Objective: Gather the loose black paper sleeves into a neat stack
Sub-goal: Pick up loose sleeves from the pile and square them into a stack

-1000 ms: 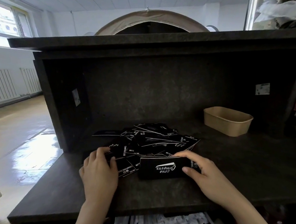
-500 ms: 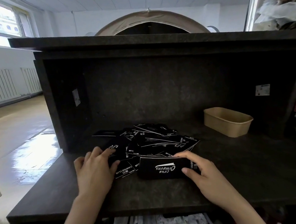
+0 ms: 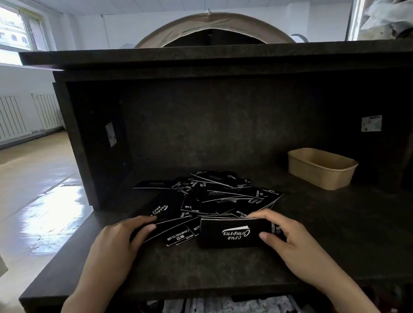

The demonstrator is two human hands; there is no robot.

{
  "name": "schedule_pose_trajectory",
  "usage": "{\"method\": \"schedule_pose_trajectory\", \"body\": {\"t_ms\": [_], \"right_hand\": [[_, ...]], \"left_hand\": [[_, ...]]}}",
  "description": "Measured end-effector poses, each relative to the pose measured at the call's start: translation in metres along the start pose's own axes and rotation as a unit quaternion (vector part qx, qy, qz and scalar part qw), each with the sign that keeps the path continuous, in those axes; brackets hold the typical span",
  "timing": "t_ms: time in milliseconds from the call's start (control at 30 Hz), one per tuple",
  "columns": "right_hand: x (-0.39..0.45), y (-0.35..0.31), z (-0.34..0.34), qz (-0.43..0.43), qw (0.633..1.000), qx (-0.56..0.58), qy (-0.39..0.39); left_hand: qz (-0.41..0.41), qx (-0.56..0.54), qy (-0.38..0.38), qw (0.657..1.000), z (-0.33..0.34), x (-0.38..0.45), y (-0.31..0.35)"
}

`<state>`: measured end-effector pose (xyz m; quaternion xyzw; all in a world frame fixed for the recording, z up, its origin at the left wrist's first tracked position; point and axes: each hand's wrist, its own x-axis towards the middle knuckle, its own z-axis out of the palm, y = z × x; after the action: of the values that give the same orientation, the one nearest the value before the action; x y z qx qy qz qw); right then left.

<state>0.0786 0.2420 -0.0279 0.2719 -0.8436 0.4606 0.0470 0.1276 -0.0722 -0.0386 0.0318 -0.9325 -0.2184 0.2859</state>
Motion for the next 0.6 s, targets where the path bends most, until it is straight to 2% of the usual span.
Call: {"method": "schedule_pose_trajectory", "body": {"t_ms": [233, 300, 467, 600], "right_hand": [[-0.002, -0.004, -0.001, -0.010, 1.000, 0.000, -0.005], [-0.003, -0.006, -0.001, -0.015, 1.000, 0.003, -0.008], [-0.004, -0.007, 0.001, -0.011, 1.000, 0.007, -0.008], [-0.003, -0.002, 0.003, -0.008, 1.000, -0.012, -0.004]], "left_hand": [[0.037, -0.085, 0.127, 0.988, -0.013, -0.007, 0.017], [0.051, -0.118, 0.143, 0.981, -0.013, -0.008, 0.021], [0.091, -0.150, 0.050, 0.983, 0.005, 0.001, 0.034], [0.115, -0.213, -0.007, 0.970, 0.020, 0.001, 0.067]]}}
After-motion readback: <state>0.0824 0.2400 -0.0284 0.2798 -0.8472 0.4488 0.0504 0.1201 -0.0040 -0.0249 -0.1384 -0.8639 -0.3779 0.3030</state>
